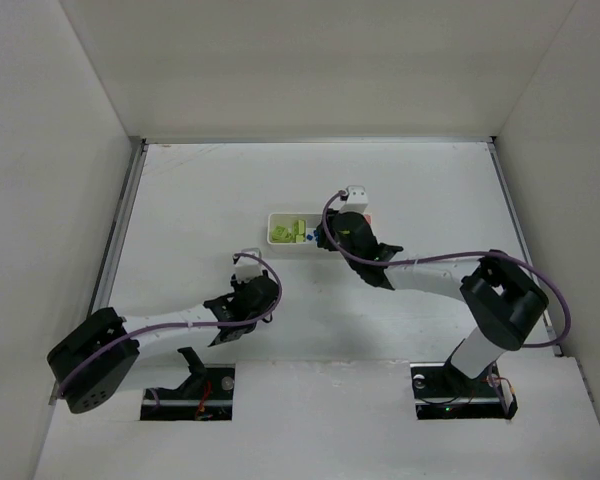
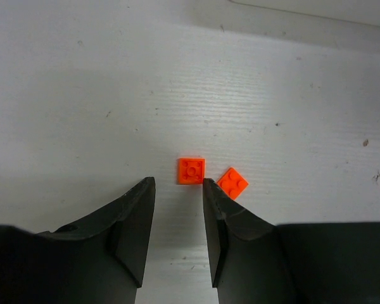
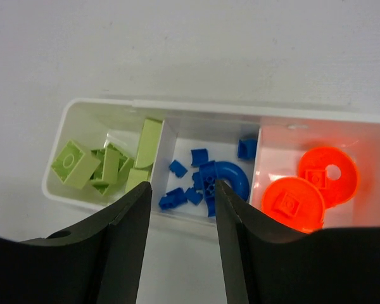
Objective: Sort the legos into containers by color
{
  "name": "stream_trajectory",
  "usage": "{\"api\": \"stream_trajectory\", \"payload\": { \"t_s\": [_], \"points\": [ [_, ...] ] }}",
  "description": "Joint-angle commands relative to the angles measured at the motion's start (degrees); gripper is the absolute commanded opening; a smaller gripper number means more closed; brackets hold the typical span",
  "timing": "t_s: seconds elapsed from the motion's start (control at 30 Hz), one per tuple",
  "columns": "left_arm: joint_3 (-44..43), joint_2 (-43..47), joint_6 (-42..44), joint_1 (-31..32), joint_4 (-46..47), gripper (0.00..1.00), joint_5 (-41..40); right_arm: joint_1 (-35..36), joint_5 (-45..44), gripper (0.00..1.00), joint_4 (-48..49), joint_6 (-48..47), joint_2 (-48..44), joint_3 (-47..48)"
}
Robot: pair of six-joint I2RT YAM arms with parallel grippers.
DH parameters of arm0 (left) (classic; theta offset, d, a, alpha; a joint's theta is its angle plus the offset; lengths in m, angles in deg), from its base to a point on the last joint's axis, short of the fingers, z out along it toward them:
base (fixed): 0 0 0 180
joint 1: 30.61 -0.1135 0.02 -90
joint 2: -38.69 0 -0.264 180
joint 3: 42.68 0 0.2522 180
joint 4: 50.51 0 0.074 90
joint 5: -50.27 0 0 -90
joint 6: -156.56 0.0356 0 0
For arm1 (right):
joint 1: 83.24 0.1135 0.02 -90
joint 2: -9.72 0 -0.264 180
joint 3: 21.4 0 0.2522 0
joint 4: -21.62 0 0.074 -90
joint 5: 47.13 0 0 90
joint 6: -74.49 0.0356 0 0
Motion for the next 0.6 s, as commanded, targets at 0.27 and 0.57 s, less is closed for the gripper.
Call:
{"api": "stream_trajectory", "payload": {
  "t_s": [0.27,0.57],
  "points": [
    [-3.8,-4.8,-1.5,-0.3,2.6,0.31,-1.8,6.0,-1.6,0.48,4.3,4.3,-4.0,-7.4],
    [-4.6,-7.7,-1.4,-0.1,2.1,0.19,-1.9,8.7,-2.2,0.49,4.2,6.5,-9.4,-12.6]
  ]
}}
